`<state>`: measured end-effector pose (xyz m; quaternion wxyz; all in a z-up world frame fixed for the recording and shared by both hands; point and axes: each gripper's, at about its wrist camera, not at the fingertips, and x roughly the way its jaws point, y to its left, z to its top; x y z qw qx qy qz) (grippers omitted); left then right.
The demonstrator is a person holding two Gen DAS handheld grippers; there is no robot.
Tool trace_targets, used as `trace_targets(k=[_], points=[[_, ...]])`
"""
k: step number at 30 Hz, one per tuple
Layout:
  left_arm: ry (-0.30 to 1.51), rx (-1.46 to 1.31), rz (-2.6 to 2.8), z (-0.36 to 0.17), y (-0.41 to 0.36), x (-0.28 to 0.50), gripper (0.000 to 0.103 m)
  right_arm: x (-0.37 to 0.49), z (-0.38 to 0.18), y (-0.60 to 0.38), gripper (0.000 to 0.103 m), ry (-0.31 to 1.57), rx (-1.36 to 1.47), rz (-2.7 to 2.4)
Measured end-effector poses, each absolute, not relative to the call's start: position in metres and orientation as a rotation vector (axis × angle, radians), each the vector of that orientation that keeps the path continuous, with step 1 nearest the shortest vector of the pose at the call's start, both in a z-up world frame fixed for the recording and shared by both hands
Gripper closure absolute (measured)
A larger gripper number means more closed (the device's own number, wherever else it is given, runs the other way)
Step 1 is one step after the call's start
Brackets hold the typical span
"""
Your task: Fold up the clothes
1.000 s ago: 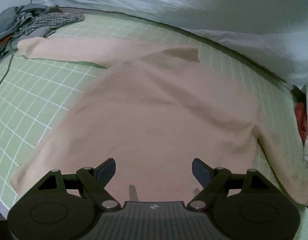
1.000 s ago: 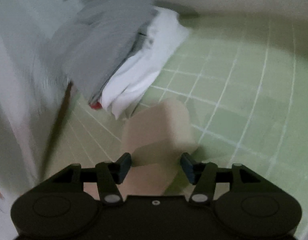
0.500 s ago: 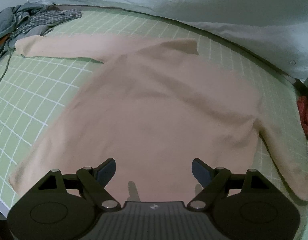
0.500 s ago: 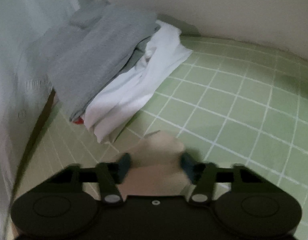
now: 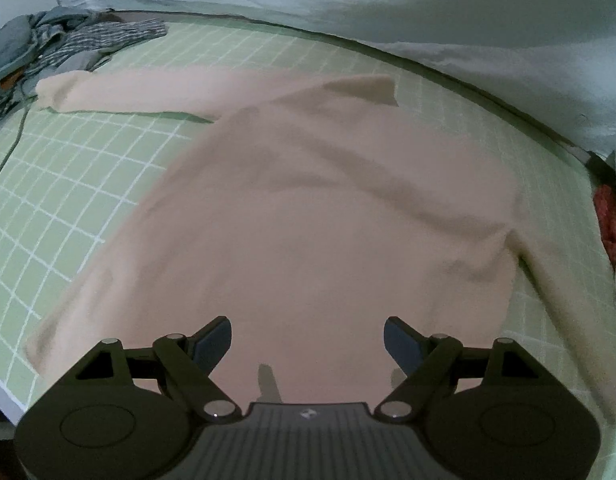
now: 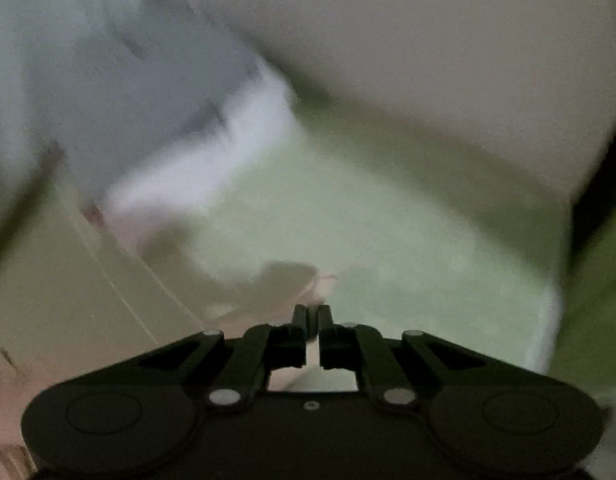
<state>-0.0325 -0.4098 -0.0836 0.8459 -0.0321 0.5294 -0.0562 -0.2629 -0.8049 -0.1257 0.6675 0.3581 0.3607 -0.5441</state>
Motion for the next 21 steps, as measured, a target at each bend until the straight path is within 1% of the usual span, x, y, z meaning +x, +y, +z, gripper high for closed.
trace_targets(k=[1,2,3,4,5,6,9,16,17,19,20,21], points=[[1.117,-0.075,-0.112,-0.083,-0.408,-0.033,0.019,-0.261,-0.126,-0.8,0.09,0.825,0.794,-1.225],[1.118,-0.083,-0.105,-0.083,-0.405,-0.034,0.019,-0.256,-0.122,-0.795,0.076,0.814,0.766,-1.219],[1.119,-0.091,-0.098,-0.083,-0.403,-0.034,0.019,-0.252,-0.119,-0.79,0.058,0.804,0.737,-1.214],[1.122,-0.097,-0.093,-0.084,-0.4,-0.034,0.019,-0.248,-0.115,-0.785,0.049,0.793,0.709,-1.208],[1.126,-0.099,-0.091,-0.085,-0.398,-0.032,0.019,-0.238,-0.112,-0.78,0.036,0.784,0.678,-1.164],[1.13,-0.102,-0.088,-0.086,-0.396,-0.031,0.019,-0.224,-0.109,-0.776,0.028,0.775,0.646,-1.095],[1.135,-0.107,-0.083,-0.088,-0.392,-0.025,0.019,-0.183,-0.099,-0.765,0.023,0.746,0.548,-0.889],[1.128,-0.117,-0.07,-0.091,-0.386,-0.009,0.019,-0.067,-0.114,-0.748,0.023,0.742,0.477,-0.451],[1.127,-0.119,-0.066,-0.091,-0.386,-0.006,0.019,-0.049,-0.118,-0.745,0.024,0.744,0.463,-0.392],[1.128,-0.112,-0.062,-0.091,-0.386,-0.003,0.019,-0.018,-0.127,-0.74,0.031,0.766,0.432,-0.308],[1.127,-0.106,-0.06,-0.091,-0.387,-0.001,0.019,-0.003,-0.132,-0.737,0.036,0.778,0.417,-0.269],[1.123,-0.097,-0.059,-0.09,-0.389,-0.001,0.019,0.007,-0.135,-0.735,0.039,0.788,0.404,-0.244]])
